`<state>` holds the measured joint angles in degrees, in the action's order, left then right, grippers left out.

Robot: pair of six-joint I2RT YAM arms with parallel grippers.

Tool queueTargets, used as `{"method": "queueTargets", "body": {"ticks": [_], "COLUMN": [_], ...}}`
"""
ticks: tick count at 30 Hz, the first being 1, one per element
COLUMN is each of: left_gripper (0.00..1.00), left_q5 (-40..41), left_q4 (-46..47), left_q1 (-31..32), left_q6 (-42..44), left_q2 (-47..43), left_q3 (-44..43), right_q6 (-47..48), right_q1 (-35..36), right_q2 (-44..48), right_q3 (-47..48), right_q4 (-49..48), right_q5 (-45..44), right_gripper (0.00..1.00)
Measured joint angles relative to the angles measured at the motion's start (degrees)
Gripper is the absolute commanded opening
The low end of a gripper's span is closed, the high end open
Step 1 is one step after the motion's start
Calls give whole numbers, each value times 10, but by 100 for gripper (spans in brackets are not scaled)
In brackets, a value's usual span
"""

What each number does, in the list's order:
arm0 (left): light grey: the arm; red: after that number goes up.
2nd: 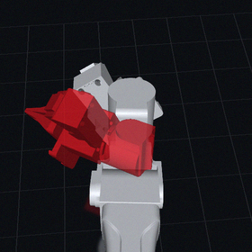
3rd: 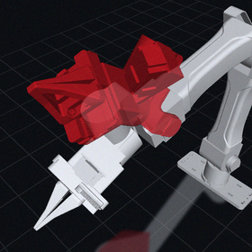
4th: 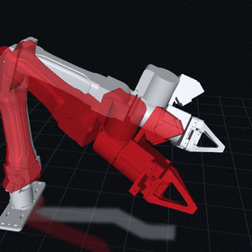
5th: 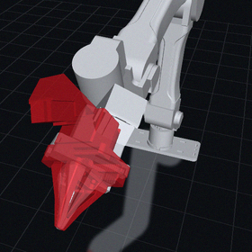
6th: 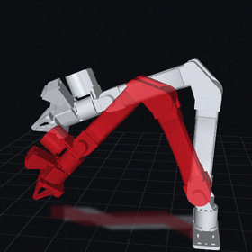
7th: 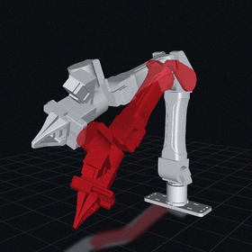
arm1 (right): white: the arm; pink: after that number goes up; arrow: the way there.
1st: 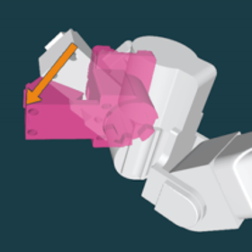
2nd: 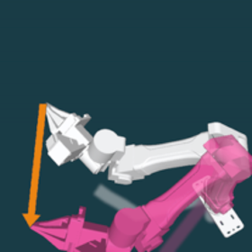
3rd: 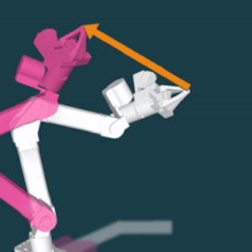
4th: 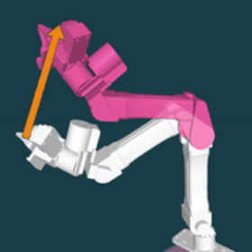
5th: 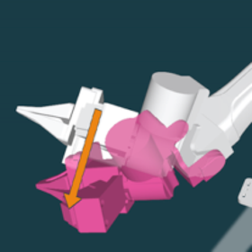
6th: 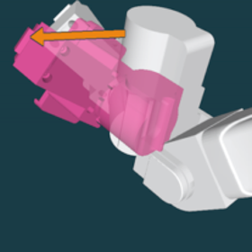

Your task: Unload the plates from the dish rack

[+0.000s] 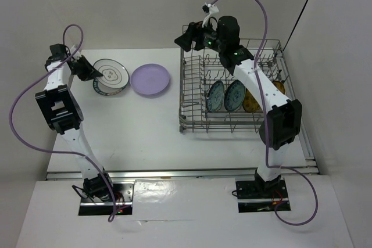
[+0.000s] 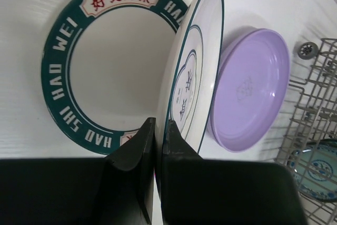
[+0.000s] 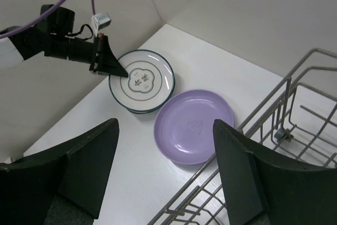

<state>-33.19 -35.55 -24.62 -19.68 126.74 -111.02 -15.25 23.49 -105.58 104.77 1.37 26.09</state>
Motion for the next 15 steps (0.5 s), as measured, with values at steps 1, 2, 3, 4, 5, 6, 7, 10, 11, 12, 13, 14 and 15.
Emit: {"method": "queueTargets", "body": {"ticks": [1,2,3,4,5,6,7,10,11,12,13,14,15], "left_gripper": [0,0,0,0,0,0,0,0,0,2,8,14,21], "left_q5": [5,7,10,11,12,14,15,14,14,14,14,14,14], "left_q4": [2,5,10,14,17,18,21,33,36,37,37,37,37], "left_q1": [0,-1,-2,-3,-4,-5,-6,-10,-11,-12,-12,-13,-14], "left_q6": [0,1,1,1,2,2,2,1,1,1,2,4,5], "left_q2": [3,5,7,9,11,16,20,30,30,30,30,31,33], "left_q3": [0,0,0,0,-1,-6,-9,-8,-5,-2,-2,-2,-2], "right_q6": [2,2,2,2,2,2,2,2,2,3,4,6,8], "right_q1": [0,0,0,0,0,0,0,0,0,0,0,0,0], "right_q2": [0,0,0,0,0,0,0,0,0,0,0,0,0], "right_q3": [-3,-5,-9,-11,-12,-12,-12,-12,-12,-12,-12,-12,-12], "right_q4": [4,9,13,15,16,18,20,21,22,23,24,24,25], "right_q5": [-2,-3,-3,-3,-3,-3,-3,-2,-2,-2,-2,-1,-1], "right_gripper": [79,79,79,79,79,79,79,81,81,81,81,81,81]}}
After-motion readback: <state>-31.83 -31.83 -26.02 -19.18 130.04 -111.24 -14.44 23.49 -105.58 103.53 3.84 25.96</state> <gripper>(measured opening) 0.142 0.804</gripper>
